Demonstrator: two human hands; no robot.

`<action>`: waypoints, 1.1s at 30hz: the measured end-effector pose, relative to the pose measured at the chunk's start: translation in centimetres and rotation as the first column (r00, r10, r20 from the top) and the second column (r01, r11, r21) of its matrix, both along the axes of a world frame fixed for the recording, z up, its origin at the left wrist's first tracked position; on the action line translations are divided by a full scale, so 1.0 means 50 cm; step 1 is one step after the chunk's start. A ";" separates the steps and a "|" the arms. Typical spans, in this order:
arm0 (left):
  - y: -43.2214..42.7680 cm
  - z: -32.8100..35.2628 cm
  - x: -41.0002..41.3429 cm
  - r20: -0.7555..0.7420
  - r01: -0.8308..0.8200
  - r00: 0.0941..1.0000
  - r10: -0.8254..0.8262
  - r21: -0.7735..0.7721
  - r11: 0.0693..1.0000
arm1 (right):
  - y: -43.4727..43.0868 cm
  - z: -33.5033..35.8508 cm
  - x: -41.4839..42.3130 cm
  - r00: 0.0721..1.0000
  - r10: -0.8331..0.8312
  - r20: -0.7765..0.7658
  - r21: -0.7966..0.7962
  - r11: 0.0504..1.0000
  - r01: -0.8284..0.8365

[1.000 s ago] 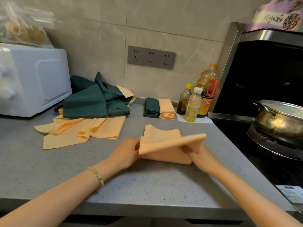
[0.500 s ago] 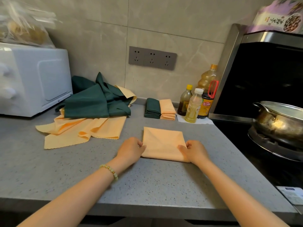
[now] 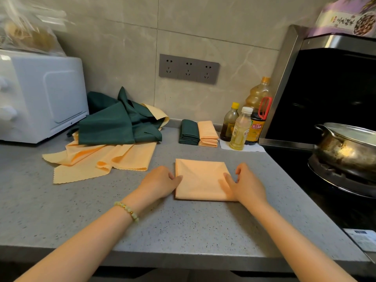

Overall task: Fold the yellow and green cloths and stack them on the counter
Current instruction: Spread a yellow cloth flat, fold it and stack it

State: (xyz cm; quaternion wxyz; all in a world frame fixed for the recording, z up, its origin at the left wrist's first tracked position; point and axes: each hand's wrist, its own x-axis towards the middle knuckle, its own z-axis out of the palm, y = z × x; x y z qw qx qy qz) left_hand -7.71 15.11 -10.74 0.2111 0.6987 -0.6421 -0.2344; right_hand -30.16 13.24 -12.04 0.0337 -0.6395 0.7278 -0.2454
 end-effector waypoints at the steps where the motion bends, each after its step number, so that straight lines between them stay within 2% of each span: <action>1: 0.000 0.012 -0.002 0.079 -0.019 0.997 0.024 -0.060 0.998 | 0.000 0.006 0.002 0.999 0.012 -0.031 -0.088 0.996 -0.015; 3: -0.010 0.030 -0.016 0.158 -0.002 0.987 0.038 -0.222 0.975 | -0.012 0.019 0.013 0.991 0.122 -0.044 -0.206 0.970 -0.129; 4: -0.022 0.034 -0.029 0.182 0.045 0.983 0.004 -0.263 0.964 | -0.024 0.024 0.024 0.978 0.201 -0.052 -0.199 0.958 -0.208; 7: -0.069 0.022 -0.083 0.354 0.217 0.923 -0.150 -0.157 0.964 | -0.064 0.028 0.072 0.922 0.371 -0.115 0.015 0.928 -0.372; 9: -0.099 -0.004 -0.110 0.429 0.236 0.883 -0.193 -0.050 0.970 | -0.084 0.015 0.097 0.889 0.417 -0.191 0.162 0.906 -0.390; 12: -0.131 -0.052 -0.120 0.459 0.213 0.870 -0.181 -0.018 0.977 | -0.104 -0.025 0.103 0.881 0.431 -0.195 0.261 0.889 -0.378; 17: -0.146 -0.086 -0.114 0.401 0.198 0.901 -0.167 -0.037 0.979 | -0.125 -0.061 0.099 0.893 0.418 -0.166 0.254 0.893 -0.370; 33: -0.001 -0.095 -0.086 0.482 0.277 0.845 -0.230 -0.027 0.961 | 0.031 -0.061 0.103 0.877 0.442 -0.188 0.296 0.877 -0.378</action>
